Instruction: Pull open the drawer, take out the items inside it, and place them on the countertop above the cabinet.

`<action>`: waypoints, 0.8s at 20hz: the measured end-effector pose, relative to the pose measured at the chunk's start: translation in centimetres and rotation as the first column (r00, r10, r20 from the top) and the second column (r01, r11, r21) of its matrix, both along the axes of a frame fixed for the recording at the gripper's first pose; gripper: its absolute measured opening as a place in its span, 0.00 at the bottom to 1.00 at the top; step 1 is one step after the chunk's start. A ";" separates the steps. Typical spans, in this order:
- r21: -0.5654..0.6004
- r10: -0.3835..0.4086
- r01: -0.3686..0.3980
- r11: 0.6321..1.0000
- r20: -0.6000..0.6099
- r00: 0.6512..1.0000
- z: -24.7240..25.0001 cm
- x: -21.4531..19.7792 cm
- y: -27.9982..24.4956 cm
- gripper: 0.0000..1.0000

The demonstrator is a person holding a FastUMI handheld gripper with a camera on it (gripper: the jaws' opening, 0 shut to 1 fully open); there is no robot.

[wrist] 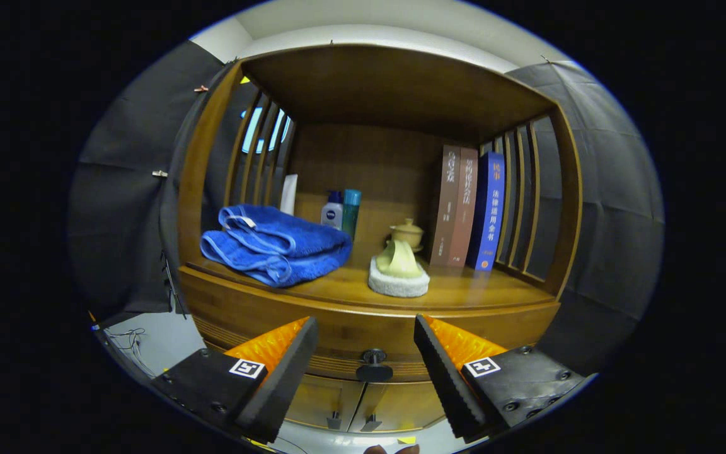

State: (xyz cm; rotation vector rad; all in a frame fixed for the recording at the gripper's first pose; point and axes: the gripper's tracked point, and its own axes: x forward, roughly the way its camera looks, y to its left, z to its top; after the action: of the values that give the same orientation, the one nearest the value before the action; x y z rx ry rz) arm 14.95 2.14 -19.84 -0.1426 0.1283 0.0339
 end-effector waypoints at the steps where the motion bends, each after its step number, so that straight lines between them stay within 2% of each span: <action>1: 0.010 0.001 -0.001 1.000 0.015 1.000 1.3 -0.9 0.3 0.99; 7: 0.127 0.009 -0.015 0.992 0.051 0.999 8.7 -6.2 1.3 0.99; 16: 0.117 -0.005 -0.006 0.993 0.093 0.996 16.8 -12.5 0.8 0.99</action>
State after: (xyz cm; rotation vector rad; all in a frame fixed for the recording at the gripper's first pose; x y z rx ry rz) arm 2.41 2.97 -3.08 -0.0270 0.0334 0.0350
